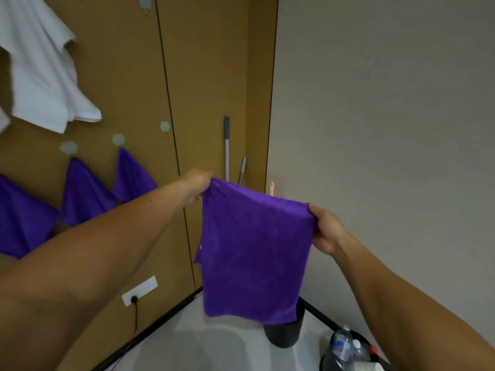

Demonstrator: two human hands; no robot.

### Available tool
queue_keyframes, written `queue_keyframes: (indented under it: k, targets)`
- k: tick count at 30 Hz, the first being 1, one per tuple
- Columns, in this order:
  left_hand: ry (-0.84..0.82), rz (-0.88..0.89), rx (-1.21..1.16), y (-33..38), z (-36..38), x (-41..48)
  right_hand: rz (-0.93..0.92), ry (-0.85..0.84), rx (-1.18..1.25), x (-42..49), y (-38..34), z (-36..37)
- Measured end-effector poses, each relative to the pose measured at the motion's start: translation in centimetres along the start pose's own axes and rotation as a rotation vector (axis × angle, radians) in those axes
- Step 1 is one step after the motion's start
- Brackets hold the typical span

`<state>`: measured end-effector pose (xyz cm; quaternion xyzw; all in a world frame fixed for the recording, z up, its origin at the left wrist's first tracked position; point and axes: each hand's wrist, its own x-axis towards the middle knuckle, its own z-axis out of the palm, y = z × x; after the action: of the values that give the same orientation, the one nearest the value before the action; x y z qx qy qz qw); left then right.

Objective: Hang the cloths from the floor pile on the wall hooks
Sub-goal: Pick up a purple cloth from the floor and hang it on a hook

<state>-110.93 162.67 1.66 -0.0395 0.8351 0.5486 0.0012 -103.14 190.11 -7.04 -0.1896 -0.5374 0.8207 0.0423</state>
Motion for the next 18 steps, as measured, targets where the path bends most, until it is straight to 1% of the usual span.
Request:
queue_keyframes:
  k: [2,4,7,10,13,15,18]
  targets:
    - [-0.003,0.005,-0.070,0.1,-0.6,-0.6,-0.022,-0.070,0.073,-0.1,-0.2,-0.4]
    - [-0.001,0.025,-0.120,0.2,-0.9,-1.1,-0.007,-0.148,0.095,-0.3,-0.2,-0.9]
    - [0.005,0.055,-0.112,0.3,-0.8,-1.6,0.056,-0.250,0.126,-0.6,-0.1,-1.6]
    - [0.011,0.064,-0.056,0.5,-1.1,-2.2,0.109,-0.363,0.188,-0.8,-0.8,-2.3]
    - [-0.013,0.044,0.023,0.4,-1.9,-2.7,0.097,-0.442,0.145,-1.0,-1.5,-3.1]
    - [-0.038,0.008,0.108,0.2,-2.6,-2.8,0.074,-0.475,0.117,-1.2,-1.7,-3.6]
    - [-0.031,-0.032,0.209,-0.3,-3.4,-2.7,0.049,-0.506,0.148,-1.4,-2.0,-4.2]
